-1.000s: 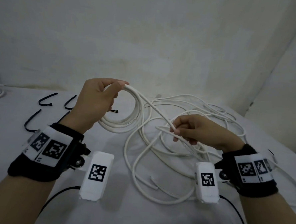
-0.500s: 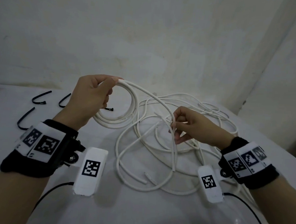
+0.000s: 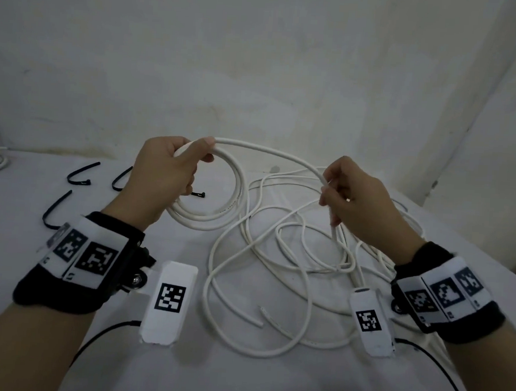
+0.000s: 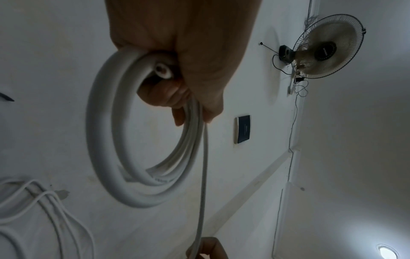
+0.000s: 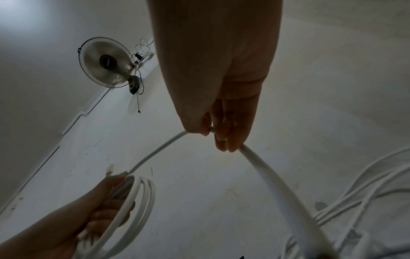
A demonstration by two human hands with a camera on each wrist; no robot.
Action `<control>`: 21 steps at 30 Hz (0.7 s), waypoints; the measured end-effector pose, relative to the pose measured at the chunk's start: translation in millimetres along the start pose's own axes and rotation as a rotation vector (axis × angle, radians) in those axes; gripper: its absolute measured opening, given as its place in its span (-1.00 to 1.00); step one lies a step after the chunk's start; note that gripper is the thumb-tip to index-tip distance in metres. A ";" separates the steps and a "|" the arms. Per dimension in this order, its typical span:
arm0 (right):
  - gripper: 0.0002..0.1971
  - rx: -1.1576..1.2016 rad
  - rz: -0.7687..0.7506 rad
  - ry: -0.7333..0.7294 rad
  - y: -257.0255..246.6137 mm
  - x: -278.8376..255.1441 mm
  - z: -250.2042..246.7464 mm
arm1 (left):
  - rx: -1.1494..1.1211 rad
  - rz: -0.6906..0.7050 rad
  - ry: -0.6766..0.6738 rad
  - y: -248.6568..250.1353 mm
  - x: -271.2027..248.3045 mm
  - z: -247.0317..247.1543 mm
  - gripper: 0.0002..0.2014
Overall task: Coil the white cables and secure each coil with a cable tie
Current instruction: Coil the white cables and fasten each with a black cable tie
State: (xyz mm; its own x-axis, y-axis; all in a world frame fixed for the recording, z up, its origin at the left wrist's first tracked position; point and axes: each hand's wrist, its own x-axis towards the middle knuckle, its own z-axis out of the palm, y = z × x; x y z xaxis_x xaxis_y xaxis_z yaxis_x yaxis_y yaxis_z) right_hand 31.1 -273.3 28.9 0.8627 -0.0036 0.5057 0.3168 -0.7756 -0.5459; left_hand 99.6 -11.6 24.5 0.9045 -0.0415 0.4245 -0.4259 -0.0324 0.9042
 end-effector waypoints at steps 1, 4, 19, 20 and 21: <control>-0.75 0.008 -0.003 -0.029 -1.7 -0.5 0.3 | -0.004 0.000 0.022 -1.0 0.4 0.4 -0.69; -0.80 0.075 0.012 -0.090 -7.6 -2.4 7.8 | -0.055 -0.010 0.103 -2.6 0.9 1.4 -0.67; -0.68 0.212 -0.035 -0.134 -27.4 21.8 36.1 | -0.097 0.065 0.087 -2.9 -5.7 8.0 -0.66; -0.72 0.268 -0.015 -0.128 -30.7 23.2 37.1 | -0.097 0.067 0.073 -3.3 -5.4 7.8 -0.66; -0.78 0.300 0.000 -0.118 -33.1 24.2 37.5 | -0.097 0.068 0.054 -3.4 -5.1 7.1 -0.66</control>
State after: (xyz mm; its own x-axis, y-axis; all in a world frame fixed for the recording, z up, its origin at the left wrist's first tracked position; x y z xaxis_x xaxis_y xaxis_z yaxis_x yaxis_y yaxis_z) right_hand 56.2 -224.1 34.2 0.8968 0.0833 0.4345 0.4040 -0.5547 -0.7274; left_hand 96.3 -18.4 19.0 0.8747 0.0134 0.4844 -0.4842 0.0656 0.8725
